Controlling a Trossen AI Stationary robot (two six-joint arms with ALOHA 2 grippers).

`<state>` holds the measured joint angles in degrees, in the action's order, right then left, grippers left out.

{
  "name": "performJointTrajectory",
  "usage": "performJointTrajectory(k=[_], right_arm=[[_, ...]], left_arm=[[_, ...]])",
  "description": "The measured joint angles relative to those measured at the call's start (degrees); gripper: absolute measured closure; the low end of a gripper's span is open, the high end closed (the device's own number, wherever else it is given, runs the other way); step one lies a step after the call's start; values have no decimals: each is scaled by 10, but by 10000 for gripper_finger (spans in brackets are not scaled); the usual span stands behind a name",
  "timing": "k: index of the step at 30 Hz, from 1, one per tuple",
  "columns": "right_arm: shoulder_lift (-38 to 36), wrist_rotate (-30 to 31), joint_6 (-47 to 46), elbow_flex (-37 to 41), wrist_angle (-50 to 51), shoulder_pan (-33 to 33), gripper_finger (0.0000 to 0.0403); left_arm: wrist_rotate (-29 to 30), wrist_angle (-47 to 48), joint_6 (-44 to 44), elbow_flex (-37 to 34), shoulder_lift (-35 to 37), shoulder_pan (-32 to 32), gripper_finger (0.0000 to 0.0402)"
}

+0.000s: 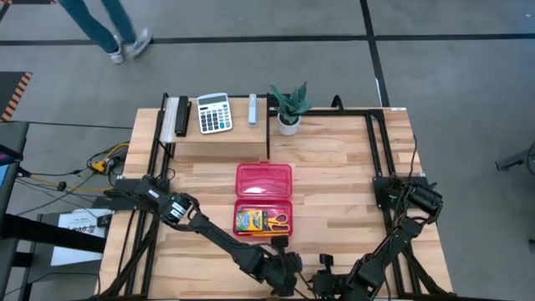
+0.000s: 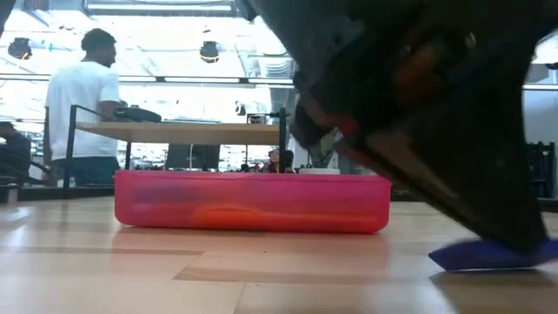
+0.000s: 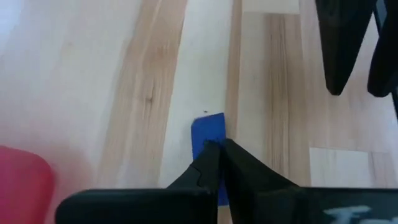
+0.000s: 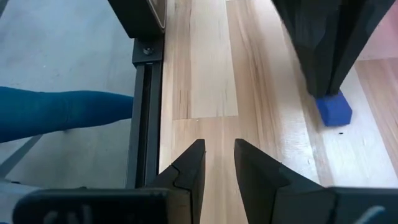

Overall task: Pack school essentials
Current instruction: Put the purple eraser into the school red supply box

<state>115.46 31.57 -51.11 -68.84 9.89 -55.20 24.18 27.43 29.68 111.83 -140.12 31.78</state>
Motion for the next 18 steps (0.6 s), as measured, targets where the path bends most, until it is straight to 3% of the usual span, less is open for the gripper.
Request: performJointTrajectory(k=[18], right_arm=[[0,0,1,0,6,0,295]], left_arm=[[55,161,1,97,1,8,401]])
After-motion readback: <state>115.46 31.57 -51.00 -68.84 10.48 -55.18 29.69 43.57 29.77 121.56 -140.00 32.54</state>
